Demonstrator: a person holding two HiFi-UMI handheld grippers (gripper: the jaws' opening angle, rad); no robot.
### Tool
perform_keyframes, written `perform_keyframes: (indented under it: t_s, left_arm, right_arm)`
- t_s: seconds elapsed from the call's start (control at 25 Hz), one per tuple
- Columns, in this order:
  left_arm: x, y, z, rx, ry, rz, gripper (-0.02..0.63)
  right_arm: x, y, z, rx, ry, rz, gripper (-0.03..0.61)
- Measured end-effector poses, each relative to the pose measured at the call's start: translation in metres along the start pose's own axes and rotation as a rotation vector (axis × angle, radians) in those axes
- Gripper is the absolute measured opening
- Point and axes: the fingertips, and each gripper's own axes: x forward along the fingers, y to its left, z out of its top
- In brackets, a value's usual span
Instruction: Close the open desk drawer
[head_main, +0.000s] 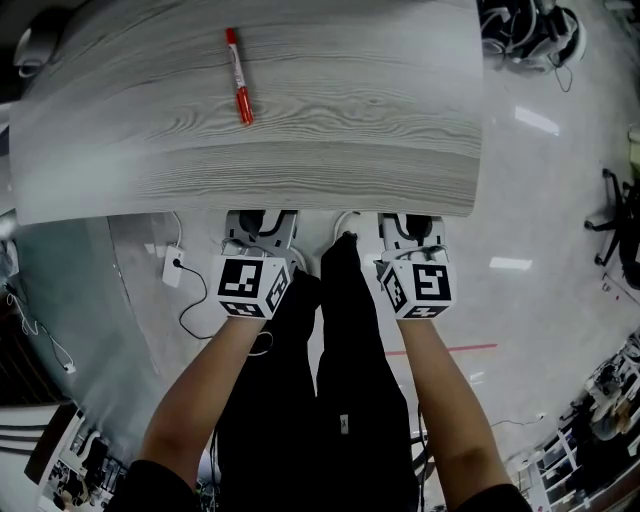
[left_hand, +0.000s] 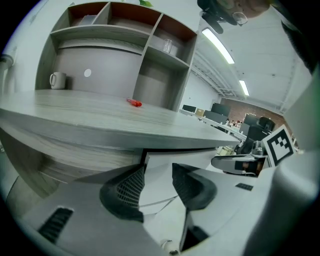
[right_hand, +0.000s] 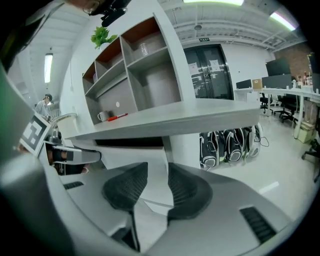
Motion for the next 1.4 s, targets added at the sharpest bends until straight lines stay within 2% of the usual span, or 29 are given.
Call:
perform_keyframes:
  t_s: [0.16, 0.32, 0.48, 0.76, 0.96, 1.08, 1.24, 1.4]
  left_arm:
    - [-0.009, -0.003, -0.005, -0.022, 0.000, 0.015, 0.172]
    - [-0.024, -0.015, -0.008, -0.008, 0.001, -0.018, 0.172]
    - [-0.049, -0.019, -0.010, -0.016, 0.000, -0.018, 0.172]
    - [-0.110, -0.049, 0.001, 0.033, 0.001, -0.073, 0.172]
    - [-0.158, -0.065, 0.021, 0.080, 0.000, -0.123, 0.172]
    - [-0.179, -0.076, 0.043, 0.104, -0.024, -0.146, 0.172]
    - [-0.215, -0.096, 0.075, 0.076, -0.055, -0.169, 0.172]
    - [-0.250, -0.120, 0.114, 0.087, -0.123, -0.208, 0.172]
  right_arm:
    - [-0.010, 0.005, -0.002, -0.005, -0.004, -0.001, 0.140]
    - [-0.023, 0.015, 0.000, -0.040, -0.006, 0.013, 0.140]
    - [-0.041, 0.027, 0.004, -0.053, -0.007, 0.017, 0.140]
    - [-0.100, 0.063, 0.012, -0.095, -0.010, 0.038, 0.140]
    - [-0.145, 0.097, 0.036, -0.106, -0.025, 0.051, 0.140]
    - [-0.166, 0.113, 0.064, -0.108, -0.065, 0.047, 0.140]
    - [-0.199, 0.138, 0.096, -0.044, -0.077, 0.046, 0.140]
    - [-0.230, 0.167, 0.135, -0.039, -0.120, 0.070, 0.140]
